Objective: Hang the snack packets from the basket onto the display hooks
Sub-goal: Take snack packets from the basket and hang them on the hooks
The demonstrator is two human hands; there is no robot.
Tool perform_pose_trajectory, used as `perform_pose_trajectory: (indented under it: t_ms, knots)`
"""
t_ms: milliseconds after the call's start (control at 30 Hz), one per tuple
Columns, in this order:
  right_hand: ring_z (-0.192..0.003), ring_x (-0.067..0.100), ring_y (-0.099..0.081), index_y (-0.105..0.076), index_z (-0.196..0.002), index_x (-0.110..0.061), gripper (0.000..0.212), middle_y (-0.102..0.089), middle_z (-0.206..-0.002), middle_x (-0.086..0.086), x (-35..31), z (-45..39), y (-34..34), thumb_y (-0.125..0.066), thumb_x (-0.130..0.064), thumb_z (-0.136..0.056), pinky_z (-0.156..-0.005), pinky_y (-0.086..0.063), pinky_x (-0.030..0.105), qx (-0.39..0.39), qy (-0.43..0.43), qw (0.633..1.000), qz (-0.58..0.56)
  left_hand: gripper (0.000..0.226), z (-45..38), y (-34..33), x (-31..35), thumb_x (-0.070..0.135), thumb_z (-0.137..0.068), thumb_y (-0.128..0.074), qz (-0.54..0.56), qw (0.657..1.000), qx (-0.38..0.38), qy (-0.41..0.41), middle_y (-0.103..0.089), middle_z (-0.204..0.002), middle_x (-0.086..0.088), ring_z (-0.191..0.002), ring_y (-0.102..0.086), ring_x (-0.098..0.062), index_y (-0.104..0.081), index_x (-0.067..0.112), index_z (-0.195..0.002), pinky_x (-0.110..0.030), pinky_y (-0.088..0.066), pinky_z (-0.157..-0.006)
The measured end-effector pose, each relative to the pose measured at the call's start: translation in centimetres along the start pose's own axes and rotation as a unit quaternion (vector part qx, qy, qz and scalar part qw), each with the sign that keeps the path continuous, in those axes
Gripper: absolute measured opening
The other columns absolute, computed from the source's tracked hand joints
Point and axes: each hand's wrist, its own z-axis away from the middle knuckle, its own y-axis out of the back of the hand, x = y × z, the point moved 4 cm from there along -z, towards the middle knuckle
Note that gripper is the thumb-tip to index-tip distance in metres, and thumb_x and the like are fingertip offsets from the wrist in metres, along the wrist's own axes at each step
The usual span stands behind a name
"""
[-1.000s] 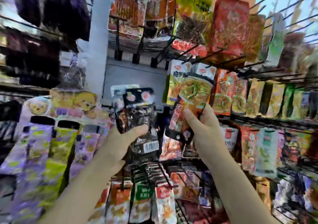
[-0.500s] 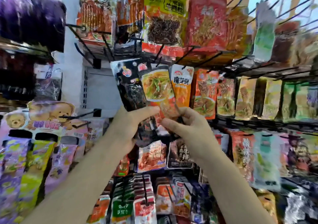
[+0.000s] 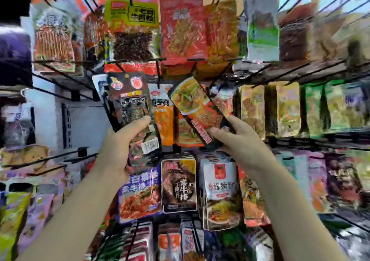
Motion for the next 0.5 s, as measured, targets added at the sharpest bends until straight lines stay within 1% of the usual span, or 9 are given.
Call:
perform_pose_trajectory:
  t_ms: [67,100,133,233,333,367,433,467,500]
  knots:
    - [-0.092,0.025,-0.071,-0.070,-0.098,-0.018,0.009,-0.076,-0.094,0.000,-0.1,-0.7,1.4,-0.074,-0.021,-0.090,-0.093,-0.053,0.051,0.012,-0.006,1.000,0.020,0.034,-0.2,-1.1,-0.1,0.033,-0.076,-0.072,-0.010,1.000,-0.001,0.006,-0.049,-0.043,-0.001,-0.021,-0.030,-0.010,-0.068,0.000,-0.077,-0.010,-0.023,-0.032]
    - [-0.085,0.023,-0.070,-0.071,-0.094,-0.015,0.011,-0.074,-0.088,-0.001,-0.2,-1.1,2.0,-0.076,-0.022,-0.089,-0.086,-0.055,0.047,0.026,-0.004,1.000,0.012,0.031,-0.5,-1.5,-0.3,0.032,-0.082,-0.066,-0.013,1.000,0.002,0.008,-0.047,-0.039,0.002,-0.021,-0.029,-0.009,-0.068,0.011,-0.061,-0.009,-0.022,-0.032]
    - [-0.081,0.021,-0.067,-0.072,-0.090,-0.013,0.015,-0.071,-0.083,-0.002,-0.5,-1.5,2.5,-0.079,-0.026,-0.086,-0.081,-0.054,0.044,0.040,0.000,0.999,0.003,0.038,-0.5,-2.2,-0.2,0.029,-0.089,-0.061,-0.023,1.000,0.006,0.004,-0.046,-0.037,0.002,-0.021,-0.030,-0.009,-0.066,0.015,-0.054,-0.009,-0.021,-0.033]
    - [-0.083,0.025,-0.071,-0.076,-0.091,-0.011,0.023,-0.076,-0.088,0.004,-1.3,-2.5,3.3,-0.082,-0.030,-0.079,-0.084,-0.056,0.044,0.076,0.004,0.995,-0.061,0.032,-0.9,-3.5,-0.1,0.021,-0.094,-0.060,-0.042,0.999,0.005,-0.020,-0.052,-0.039,0.001,-0.022,-0.041,-0.011,-0.062,0.014,-0.062,-0.012,-0.027,-0.029]
    - [-0.095,0.034,-0.074,-0.076,-0.096,-0.004,0.024,-0.077,-0.097,0.016,-1.7,-4.0,3.8,-0.078,-0.027,-0.087,-0.092,-0.058,0.052,0.118,0.001,0.988,-0.099,0.017,-1.6,-4.6,0.3,0.028,-0.080,-0.071,-0.068,0.997,-0.003,-0.025,-0.067,-0.059,-0.004,-0.036,-0.058,-0.018,-0.069,0.011,-0.080,-0.019,-0.039,-0.033]
    - [-0.096,0.037,-0.072,-0.075,-0.095,-0.003,0.033,-0.076,-0.097,0.018,-2.0,-4.4,3.9,-0.076,-0.035,-0.088,-0.091,-0.058,0.052,0.139,0.003,0.987,-0.081,0.021,-1.9,-4.8,0.2,0.030,-0.076,-0.073,-0.080,0.996,-0.016,-0.023,-0.070,-0.065,-0.006,-0.041,-0.061,-0.021,-0.071,0.011,-0.086,-0.022,-0.042,-0.037]
    - [-0.092,0.040,-0.069,-0.066,-0.090,-0.003,0.057,-0.071,-0.088,0.020,-2.6,-5.4,3.8,-0.064,-0.060,-0.085,-0.079,-0.052,0.045,0.168,0.005,0.986,-0.011,0.017,-2.1,-5.6,0.3,0.026,-0.084,-0.070,-0.088,0.995,-0.034,-0.014,-0.068,-0.062,-0.005,-0.039,-0.059,-0.021,-0.069,0.009,-0.087,-0.022,-0.041,-0.036]
    - [-0.083,0.039,-0.064,-0.059,-0.085,-0.004,0.061,-0.063,-0.081,0.017,-3.0,-5.9,3.8,-0.057,-0.065,-0.087,-0.073,-0.045,0.042,0.174,0.003,0.985,0.022,0.015,-2.1,-6.2,0.4,0.021,-0.090,-0.066,-0.081,0.996,-0.041,-0.011,-0.065,-0.057,-0.004,-0.035,-0.058,-0.019,-0.066,0.006,-0.086,-0.020,-0.040,-0.033]
    - [-0.075,0.033,-0.058,-0.054,-0.081,-0.007,0.056,-0.054,-0.077,0.013,-3.4,-6.3,3.9,-0.052,-0.061,-0.093,-0.070,-0.039,0.040,0.178,0.007,0.983,0.036,0.014,-2.1,-6.6,0.4,0.017,-0.093,-0.064,-0.075,0.996,-0.047,-0.007,-0.065,-0.054,-0.003,-0.034,-0.057,-0.017,-0.065,0.003,-0.087,-0.019,-0.039,-0.030]
